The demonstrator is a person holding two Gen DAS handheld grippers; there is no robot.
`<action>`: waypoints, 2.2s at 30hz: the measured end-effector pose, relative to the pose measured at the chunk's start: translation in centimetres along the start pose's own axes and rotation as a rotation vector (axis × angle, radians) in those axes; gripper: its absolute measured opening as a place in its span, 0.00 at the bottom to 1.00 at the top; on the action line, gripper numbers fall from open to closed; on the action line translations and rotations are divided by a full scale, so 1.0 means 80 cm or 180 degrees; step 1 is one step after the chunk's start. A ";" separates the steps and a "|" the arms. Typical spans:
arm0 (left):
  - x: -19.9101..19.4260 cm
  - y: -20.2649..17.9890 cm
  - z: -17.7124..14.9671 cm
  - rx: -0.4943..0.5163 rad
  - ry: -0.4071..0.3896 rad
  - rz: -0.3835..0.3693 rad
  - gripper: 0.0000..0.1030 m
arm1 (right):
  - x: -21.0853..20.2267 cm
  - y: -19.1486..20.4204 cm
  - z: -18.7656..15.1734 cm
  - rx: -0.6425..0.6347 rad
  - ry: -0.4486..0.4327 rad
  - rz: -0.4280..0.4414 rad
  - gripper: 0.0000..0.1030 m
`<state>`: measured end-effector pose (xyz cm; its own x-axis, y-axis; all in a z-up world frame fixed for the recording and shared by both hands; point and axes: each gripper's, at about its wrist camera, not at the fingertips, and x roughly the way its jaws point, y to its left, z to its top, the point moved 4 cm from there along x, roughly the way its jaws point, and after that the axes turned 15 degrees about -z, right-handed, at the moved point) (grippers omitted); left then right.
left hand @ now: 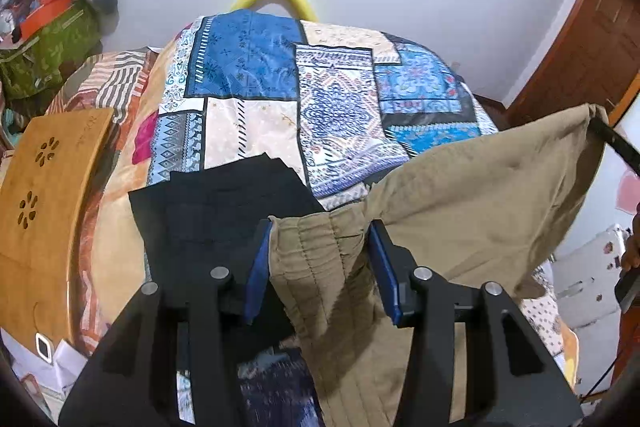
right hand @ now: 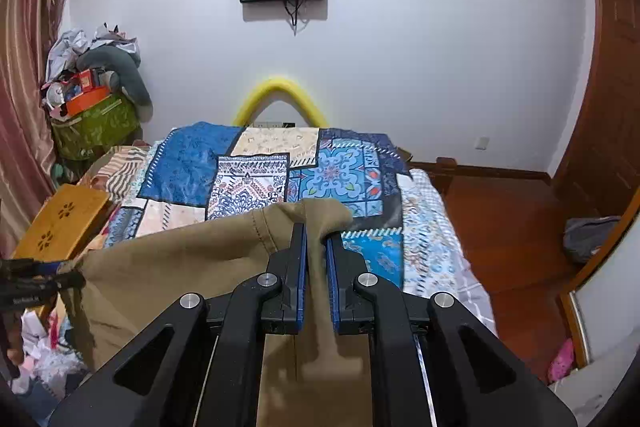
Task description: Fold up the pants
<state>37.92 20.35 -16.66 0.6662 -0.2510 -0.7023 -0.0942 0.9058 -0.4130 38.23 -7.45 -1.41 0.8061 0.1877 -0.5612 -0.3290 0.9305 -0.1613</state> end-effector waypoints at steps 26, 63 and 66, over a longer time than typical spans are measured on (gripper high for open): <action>-0.075 -0.096 -0.191 0.0818 0.0199 0.0006 0.45 | -0.125 -0.051 -0.217 0.0109 0.0491 0.0039 0.08; -0.074 -0.147 -0.250 0.1520 0.0579 0.0106 0.93 | -0.207 0.027 -0.271 -0.0395 0.0606 0.0338 0.75; -0.052 -0.149 -0.259 0.1617 0.0691 0.0218 0.93 | -0.188 0.053 -0.280 -0.0651 0.0703 0.0408 0.75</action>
<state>20.98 3.56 -20.83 0.4983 -0.2017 -0.8432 0.2726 0.9597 -0.0685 13.70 -13.39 -11.86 0.6329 0.2058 -0.7464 -0.5309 0.8170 -0.2250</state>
